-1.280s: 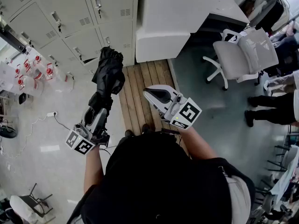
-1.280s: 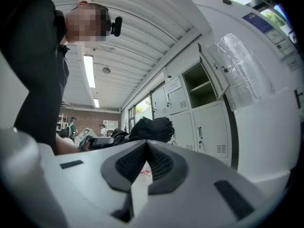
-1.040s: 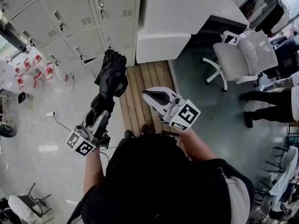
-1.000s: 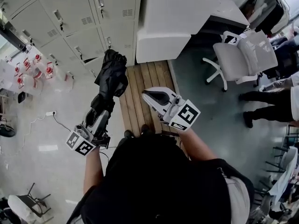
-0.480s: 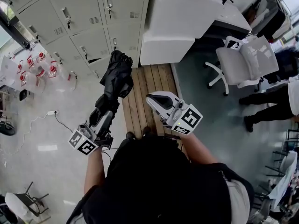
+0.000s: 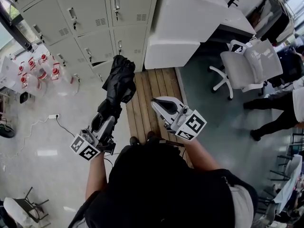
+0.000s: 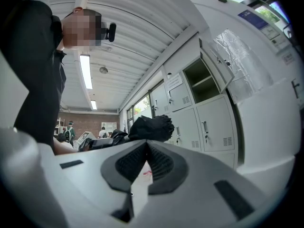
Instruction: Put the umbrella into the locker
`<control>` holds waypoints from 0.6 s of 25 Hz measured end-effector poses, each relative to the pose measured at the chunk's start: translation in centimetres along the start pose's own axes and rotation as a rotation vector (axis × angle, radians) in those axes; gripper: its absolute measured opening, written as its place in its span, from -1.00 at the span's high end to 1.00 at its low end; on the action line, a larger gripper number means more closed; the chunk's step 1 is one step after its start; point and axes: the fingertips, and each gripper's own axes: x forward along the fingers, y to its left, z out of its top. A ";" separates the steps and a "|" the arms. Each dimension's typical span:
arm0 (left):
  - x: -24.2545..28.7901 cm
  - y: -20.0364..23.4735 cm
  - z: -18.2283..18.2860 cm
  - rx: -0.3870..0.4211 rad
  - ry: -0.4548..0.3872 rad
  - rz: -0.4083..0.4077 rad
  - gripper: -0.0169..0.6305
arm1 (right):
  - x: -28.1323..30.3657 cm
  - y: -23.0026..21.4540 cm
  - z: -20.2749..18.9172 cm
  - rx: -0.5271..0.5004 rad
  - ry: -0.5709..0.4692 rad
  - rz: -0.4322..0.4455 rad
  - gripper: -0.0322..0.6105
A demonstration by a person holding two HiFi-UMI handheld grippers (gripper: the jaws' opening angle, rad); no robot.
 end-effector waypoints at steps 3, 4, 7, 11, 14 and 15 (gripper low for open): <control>-0.1 0.1 0.1 0.000 0.001 -0.007 0.27 | 0.3 0.1 -0.2 0.002 0.002 0.000 0.86; -0.7 0.3 0.3 -0.001 -0.001 -0.012 0.27 | 0.7 0.6 -0.4 0.001 0.004 -0.002 0.86; -2.4 1.4 1.3 -0.015 -0.014 -0.028 0.27 | 2.4 2.2 -0.8 -0.005 0.012 -0.008 0.86; -2.6 2.2 2.0 -0.025 -0.024 -0.033 0.27 | 3.0 2.2 -0.8 -0.011 0.028 -0.010 0.86; -2.6 2.8 2.0 -0.032 -0.036 -0.034 0.27 | 3.3 1.7 -1.1 -0.012 0.037 -0.015 0.86; -2.5 3.1 2.0 -0.034 -0.039 -0.032 0.27 | 3.4 1.4 -1.2 -0.010 0.036 -0.016 0.86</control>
